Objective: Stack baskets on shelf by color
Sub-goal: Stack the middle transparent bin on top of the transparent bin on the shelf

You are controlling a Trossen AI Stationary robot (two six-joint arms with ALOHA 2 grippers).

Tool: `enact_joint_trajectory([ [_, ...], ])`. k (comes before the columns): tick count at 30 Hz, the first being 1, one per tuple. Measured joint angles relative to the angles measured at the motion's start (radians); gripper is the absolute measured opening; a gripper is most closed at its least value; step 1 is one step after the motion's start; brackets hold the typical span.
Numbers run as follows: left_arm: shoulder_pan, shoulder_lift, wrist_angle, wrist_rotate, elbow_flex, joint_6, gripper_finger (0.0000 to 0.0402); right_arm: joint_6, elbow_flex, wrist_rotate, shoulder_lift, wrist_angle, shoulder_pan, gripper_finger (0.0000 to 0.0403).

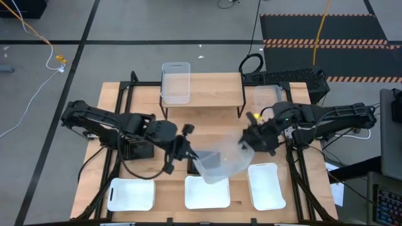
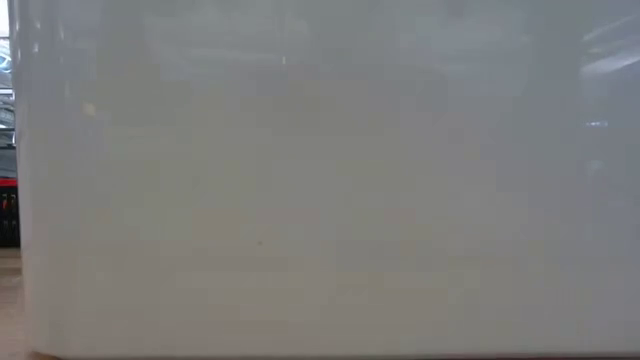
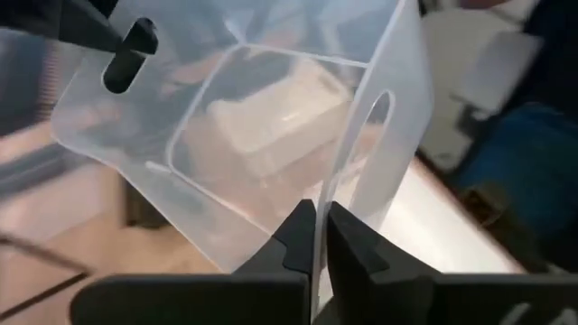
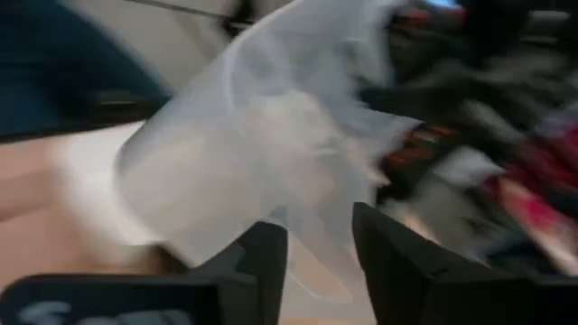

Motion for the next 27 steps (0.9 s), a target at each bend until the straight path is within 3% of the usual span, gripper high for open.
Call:
enact_joint_trajectory([
  [3,0.001,-0.035,-0.058,-0.086,0.0,-0.001,0.0009,0.03,0.0,0.157,-0.034,0.092,0.0,0.0146],
  [8,0.011,-0.048,-0.115,-0.215,0.0,0.027,0.0013,0.04,-0.002,0.27,-0.067,0.223,0.0,0.0175],
  [13,0.043,-0.058,-0.168,-0.476,0.0,0.063,0.0005,0.291,-0.002,0.483,-0.076,0.338,0.003,0.0187],
  [16,0.09,-0.075,-0.188,-0.615,0.003,0.069,0.0005,0.381,-0.002,0.545,-0.076,0.311,0.002,0.0185],
  [23,0.24,-0.131,-0.241,-0.625,0.003,0.116,0.0003,0.42,-0.003,0.556,-0.044,0.288,0.007,0.0184],
  [27,0.346,-0.15,-0.27,-0.538,0.004,0.137,0.0006,0.435,-0.029,0.561,-0.018,0.309,0.006,0.0184],
])
